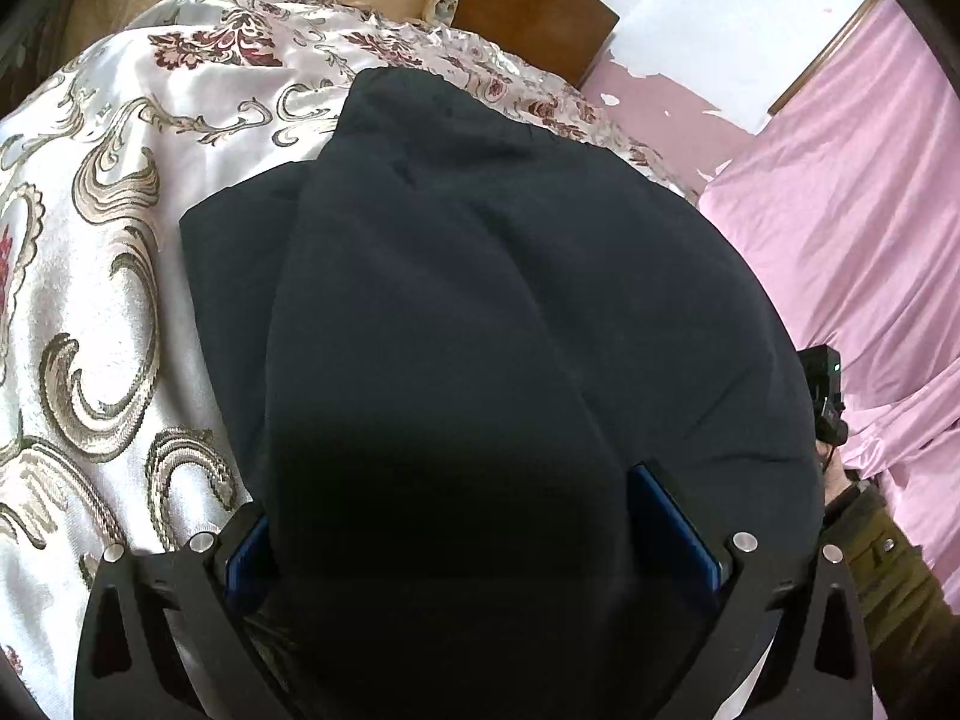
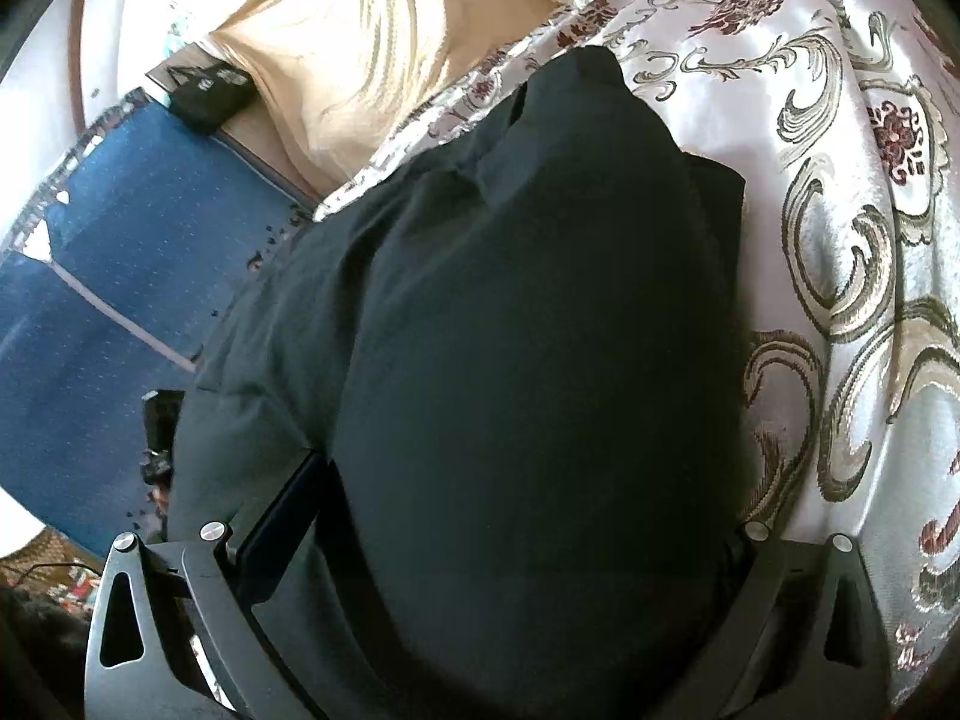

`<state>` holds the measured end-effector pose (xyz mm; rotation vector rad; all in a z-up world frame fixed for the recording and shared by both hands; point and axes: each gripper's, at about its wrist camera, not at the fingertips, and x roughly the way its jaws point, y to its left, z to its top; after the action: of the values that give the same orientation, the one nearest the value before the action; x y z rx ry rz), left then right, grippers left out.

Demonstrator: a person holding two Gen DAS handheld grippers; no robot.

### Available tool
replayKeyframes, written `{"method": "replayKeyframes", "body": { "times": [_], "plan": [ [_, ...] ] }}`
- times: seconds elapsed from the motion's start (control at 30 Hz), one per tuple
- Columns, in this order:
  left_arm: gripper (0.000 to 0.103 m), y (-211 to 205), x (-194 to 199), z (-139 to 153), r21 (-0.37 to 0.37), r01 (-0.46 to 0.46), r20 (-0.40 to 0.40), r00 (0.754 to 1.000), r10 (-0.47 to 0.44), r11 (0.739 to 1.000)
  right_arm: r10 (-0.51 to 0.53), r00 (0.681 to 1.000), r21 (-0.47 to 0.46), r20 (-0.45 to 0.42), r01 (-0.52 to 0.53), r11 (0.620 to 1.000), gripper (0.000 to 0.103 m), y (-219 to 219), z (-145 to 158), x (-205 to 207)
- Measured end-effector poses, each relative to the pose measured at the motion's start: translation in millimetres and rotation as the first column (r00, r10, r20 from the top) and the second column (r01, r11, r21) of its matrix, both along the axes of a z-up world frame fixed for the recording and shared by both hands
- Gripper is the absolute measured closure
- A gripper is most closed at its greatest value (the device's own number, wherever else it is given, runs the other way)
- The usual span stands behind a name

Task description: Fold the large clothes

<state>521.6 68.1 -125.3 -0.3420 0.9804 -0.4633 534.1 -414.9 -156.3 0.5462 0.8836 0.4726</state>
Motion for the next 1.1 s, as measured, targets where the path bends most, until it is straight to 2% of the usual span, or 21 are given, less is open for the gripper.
{"method": "replayKeyframes", "body": {
  "times": [0.13,0.27,0.33,0.37,0.47,0.53,0.7,0.73,0.8,0.87,1.0,1.1],
  "plan": [
    [0.000,-2.3,0.2,2.7,0.012,-0.003,-0.010,1.000,0.003,1.000,-0.031,0.999,-0.025,-0.039,0.030,0.999,0.001,4.0,5.5,0.0],
    [0.000,-1.3,1.2,3.8,0.004,-0.027,-0.020,0.999,0.027,1.000,-0.086,0.994,-0.105,-0.071,0.078,0.991,0.001,18.7,14.3,-2.1],
    [0.008,-1.6,0.7,6.5,0.007,-0.044,-0.022,0.999,0.044,0.999,-0.114,0.989,-0.135,-0.092,0.101,0.986,0.004,25.3,17.5,-3.4],
    [0.011,-1.4,-0.4,8.4,0.012,-0.054,-0.021,0.998,0.054,0.998,-0.123,0.988,-0.144,-0.094,0.108,0.984,0.008,26.7,18.8,-5.3],
    [0.028,0.4,-4.9,15.3,0.026,-0.104,-0.023,0.994,0.105,0.994,-0.145,0.986,-0.185,-0.084,0.128,0.974,0.019,34.0,27.8,-10.9],
    [0.044,-0.1,-9.7,20.8,0.044,-0.131,-0.015,0.991,0.132,0.990,-0.168,0.983,-0.203,-0.072,0.150,0.968,0.027,35.9,32.1,-15.4],
    [0.070,-26.0,-20.1,44.1,0.198,-0.184,0.046,0.983,0.178,0.963,-0.199,0.980,-0.281,-0.022,0.184,0.942,0.063,39.7,53.0,-31.9],
    [0.076,-30.6,-21.5,49.1,0.223,-0.197,0.055,0.980,0.189,0.955,-0.199,0.980,-0.292,-0.014,0.186,0.938,0.066,38.9,58.5,-34.0],
    [0.081,-34.7,-24.9,61.5,0.243,-0.223,0.071,0.975,0.211,0.944,-0.203,0.979,-0.314,0.005,0.194,0.929,0.075,41.7,74.3,-38.6],
    [0.084,-33.3,-28.1,73.7,0.240,-0.236,0.075,0.972,0.225,0.941,-0.211,0.977,-0.316,0.022,0.207,0.926,0.079,42.8,86.7,-41.7],
    [0.086,-31.8,-37.1,107.8,0.236,-0.261,0.098,0.965,0.245,0.936,-0.207,0.977,-0.281,0.052,0.213,0.936,0.081,42.8,115.4,-52.8],
    [0.086,-39.4,-53.9,135.9,0.278,-0.263,0.148,0.962,0.230,0.924,-0.183,0.981,-0.268,0.059,0.192,0.944,0.082,49.8,131.4,-64.7]
  ]
}}
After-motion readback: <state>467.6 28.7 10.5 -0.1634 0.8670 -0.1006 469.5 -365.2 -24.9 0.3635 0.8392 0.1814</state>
